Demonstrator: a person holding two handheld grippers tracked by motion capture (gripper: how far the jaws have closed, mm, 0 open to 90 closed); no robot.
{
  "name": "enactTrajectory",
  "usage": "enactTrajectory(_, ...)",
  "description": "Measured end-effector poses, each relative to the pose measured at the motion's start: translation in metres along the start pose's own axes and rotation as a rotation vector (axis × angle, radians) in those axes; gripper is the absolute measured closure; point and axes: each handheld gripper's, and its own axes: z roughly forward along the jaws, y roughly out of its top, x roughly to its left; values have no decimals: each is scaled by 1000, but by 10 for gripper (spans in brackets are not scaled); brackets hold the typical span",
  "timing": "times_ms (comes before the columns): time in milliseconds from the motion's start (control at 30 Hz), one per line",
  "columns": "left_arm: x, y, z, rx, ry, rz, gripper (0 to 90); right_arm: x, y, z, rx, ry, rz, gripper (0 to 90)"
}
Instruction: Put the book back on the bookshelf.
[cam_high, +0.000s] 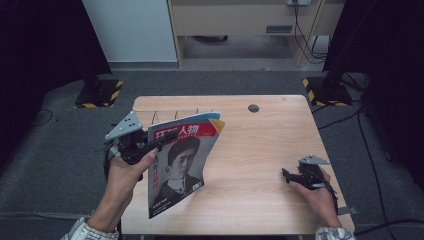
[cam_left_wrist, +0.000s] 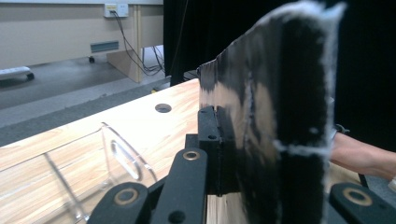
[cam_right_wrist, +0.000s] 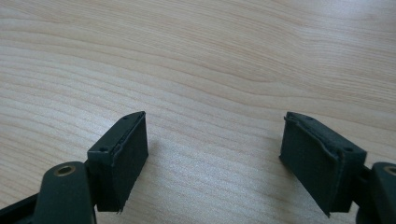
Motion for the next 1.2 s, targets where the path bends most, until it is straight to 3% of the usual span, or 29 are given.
enactTrajectory(567, 33, -10, -52, -36, 108, -47, 866, 0, 0, 0, -1, 0, -2, 236)
enactTrajectory(867, 46, -14, -65, -39, 160, -53, 866, 1, 0, 1, -1, 0, -2, 236)
enactTrajectory(1200, 54, -17, -78, -43, 189, -59, 866, 1, 1, 1, -2, 1, -1, 236)
